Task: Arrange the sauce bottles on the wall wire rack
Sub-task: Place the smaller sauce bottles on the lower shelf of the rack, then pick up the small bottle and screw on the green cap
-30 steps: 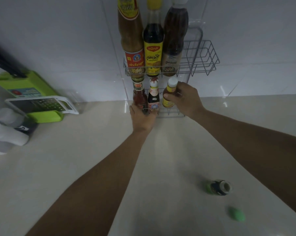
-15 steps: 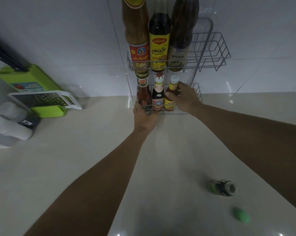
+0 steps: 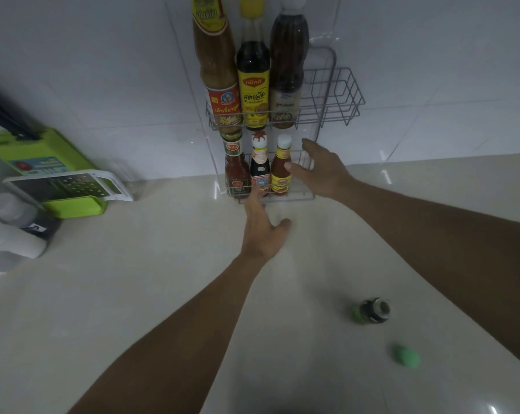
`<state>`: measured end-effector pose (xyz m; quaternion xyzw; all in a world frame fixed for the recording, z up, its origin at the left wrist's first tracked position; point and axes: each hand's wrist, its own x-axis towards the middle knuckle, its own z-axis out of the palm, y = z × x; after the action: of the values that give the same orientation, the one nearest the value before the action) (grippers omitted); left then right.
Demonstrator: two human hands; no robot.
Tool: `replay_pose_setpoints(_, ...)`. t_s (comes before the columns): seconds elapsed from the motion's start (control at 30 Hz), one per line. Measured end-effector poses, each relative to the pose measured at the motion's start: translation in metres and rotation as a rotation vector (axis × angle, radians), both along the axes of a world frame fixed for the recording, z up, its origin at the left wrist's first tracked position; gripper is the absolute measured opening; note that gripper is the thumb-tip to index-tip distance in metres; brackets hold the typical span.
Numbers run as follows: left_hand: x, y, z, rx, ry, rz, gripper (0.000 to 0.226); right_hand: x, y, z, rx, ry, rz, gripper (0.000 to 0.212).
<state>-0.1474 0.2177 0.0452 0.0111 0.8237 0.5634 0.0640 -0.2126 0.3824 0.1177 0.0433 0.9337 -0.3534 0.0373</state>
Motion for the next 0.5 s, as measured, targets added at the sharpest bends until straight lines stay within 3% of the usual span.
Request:
replay_pose_setpoints(0.13,0.04,0.026,-0.005,0.084,-0.152,-0.29,0.097,0.037,0.028,0.014,0.025,0.023,-0.044,0.079)
replay_pose_setpoints(0.3,0.096,0.058,-0.023,0.007,-0.23,-0.648,0.102,0.11,0.072,0.004,0.058,-0.027,-0.091,0.062)
replay_pose_setpoints(0.4,0.125,0.075,-0.036,-0.01,-0.257,-0.735,0.104,0.16,0.097,-0.013,0.189,-0.128,-0.08,0.049)
replay_pose_setpoints(0.5,0.149,0.089,-0.043,0.017,-0.275,-0.696,0.091,0.211,0.116,-0.036,0.265,-0.237,-0.086,0.04)
